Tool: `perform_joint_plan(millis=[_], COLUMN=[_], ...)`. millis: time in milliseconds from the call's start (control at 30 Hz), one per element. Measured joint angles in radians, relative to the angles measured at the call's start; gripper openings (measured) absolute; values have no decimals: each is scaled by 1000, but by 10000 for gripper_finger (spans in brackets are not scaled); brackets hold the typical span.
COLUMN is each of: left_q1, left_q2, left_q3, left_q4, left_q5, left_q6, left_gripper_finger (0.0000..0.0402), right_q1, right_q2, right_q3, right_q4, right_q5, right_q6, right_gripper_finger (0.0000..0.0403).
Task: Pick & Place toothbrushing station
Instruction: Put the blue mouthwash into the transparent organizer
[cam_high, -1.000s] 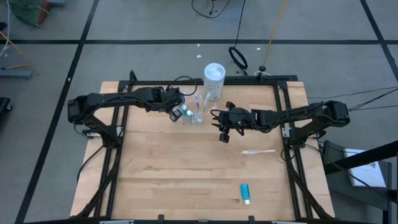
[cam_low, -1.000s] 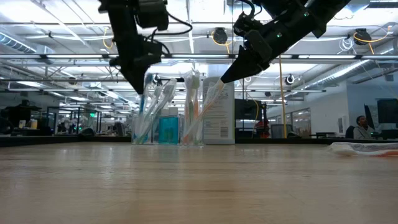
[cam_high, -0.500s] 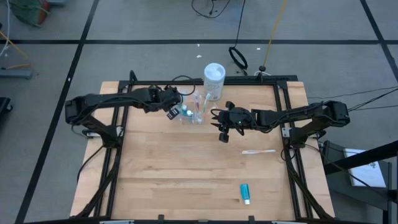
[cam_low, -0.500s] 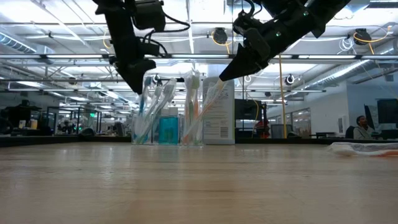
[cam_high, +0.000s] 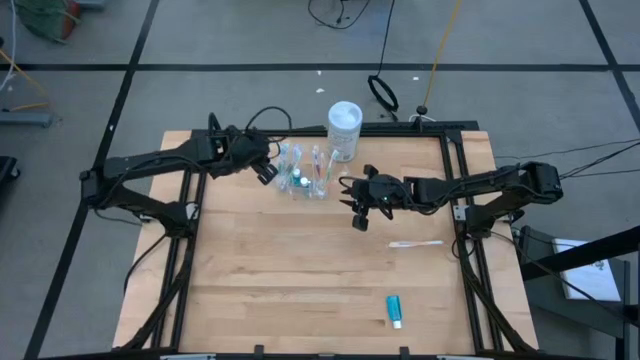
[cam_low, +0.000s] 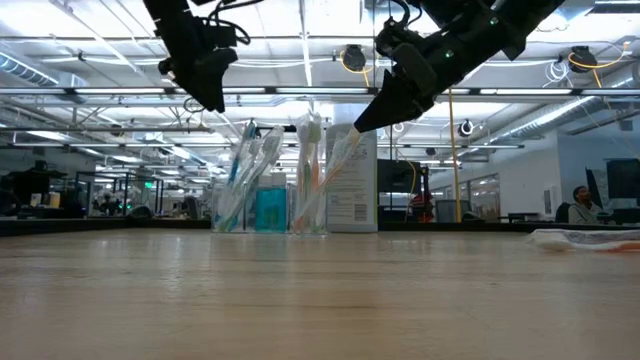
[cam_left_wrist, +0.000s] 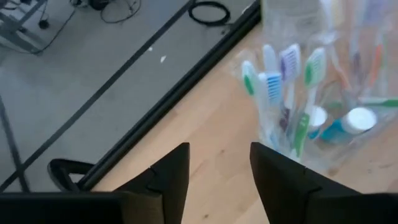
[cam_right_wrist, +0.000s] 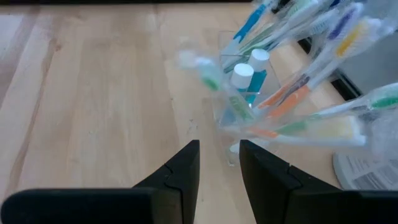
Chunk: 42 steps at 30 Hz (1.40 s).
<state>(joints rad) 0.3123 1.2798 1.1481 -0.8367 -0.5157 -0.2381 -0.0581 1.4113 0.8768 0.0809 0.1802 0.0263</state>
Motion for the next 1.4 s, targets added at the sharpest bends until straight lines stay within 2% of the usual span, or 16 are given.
perform_joint_plan(millis=[167, 333, 500, 567, 667, 867, 1200, 1300, 1400], left_q1=[-20, -26, -33, -37, -47, -68, -101, -101, -101], left_q2=[-5, 0, -1, -1, -1, -1, -1, -1, -1], left_q3=[0, 0, 0, 0, 0, 0, 0, 0, 0], left_q4=[2, 24, 30, 30, 28, 26, 26, 26, 26], left_q5=[22, 18, 19, 22, 26, 72, 73, 71, 70], left_q6=[24, 23, 0, -24, -51, -33, -26, -16, 4], left_gripper_finger=[157, 144, 134, 130, 123, 110, 106, 106, 106], right_q1=[70, 193, 320, 368, 441, 531, 583, 598, 611], right_q2=[-39, -122, -189, -196, -189, -183, -187, -187, -187], right_q3=[-1, 0, 0, -1, -1, -45, -116, -146, -208], right_q4=[-81, -336, -642, -730, -785, -786, -772, -669, -418], right_q5=[1, -11, -162, -219, -225, -202, -208, -208, -208], right_q6=[-8, 146, 404, 442, 496, 530, 580, 598, 569], right_gripper_finger=[105, 105, 105, 105, 105, 105, 105, 105, 105])
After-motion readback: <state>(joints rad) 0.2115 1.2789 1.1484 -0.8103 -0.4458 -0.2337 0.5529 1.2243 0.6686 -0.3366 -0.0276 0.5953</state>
